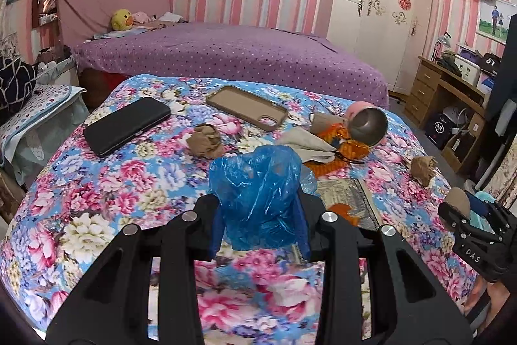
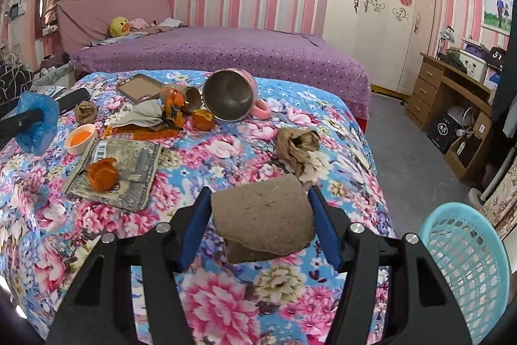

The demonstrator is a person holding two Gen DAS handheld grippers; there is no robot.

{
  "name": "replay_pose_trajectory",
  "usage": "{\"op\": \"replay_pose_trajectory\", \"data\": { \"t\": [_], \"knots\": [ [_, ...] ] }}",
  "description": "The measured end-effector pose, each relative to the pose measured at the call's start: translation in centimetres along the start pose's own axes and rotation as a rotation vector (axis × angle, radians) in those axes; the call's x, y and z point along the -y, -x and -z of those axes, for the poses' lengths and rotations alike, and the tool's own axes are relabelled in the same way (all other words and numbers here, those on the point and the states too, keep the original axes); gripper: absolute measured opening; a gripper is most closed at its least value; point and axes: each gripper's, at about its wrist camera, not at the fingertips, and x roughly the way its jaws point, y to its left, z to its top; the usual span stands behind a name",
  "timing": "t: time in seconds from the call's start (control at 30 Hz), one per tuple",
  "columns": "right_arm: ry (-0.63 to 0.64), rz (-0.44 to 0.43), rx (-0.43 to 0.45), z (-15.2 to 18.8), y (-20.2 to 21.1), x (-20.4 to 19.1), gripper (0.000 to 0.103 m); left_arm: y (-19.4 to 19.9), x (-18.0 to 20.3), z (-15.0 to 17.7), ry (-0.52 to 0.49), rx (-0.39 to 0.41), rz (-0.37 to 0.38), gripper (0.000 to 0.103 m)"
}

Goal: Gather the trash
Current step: 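Carry the blue bag and paper wad in both grippers over the blue basket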

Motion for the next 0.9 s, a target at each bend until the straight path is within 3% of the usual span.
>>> {"op": "replay_pose_trajectory", "data": {
  "t": [0.4,0.6,0.8,0.9],
  "knots": [
    [-0.036,-0.023,0.016,0.1,0.2,2.6,0.06,-0.3,3.5,1.2,-0.065,-0.013,-0.011,0.035],
    [-0.086,-0.005,0.032,0.1,1.1,6.2,0.06,0.1,5.7,1.7,-0.092,-0.007,-0.001,0.035],
    [-0.137,0.044,0.044,0.1,1.7,10.6,0.06,1.0,9.4,1.2,-0.154,0.042,-0.014,0.035],
    [-0.133,0.088,0.05,0.2,2.2,12.5,0.06,1.1,11.8,0.8,-0.148,0.05,0.024,0.035]
  ]
}}
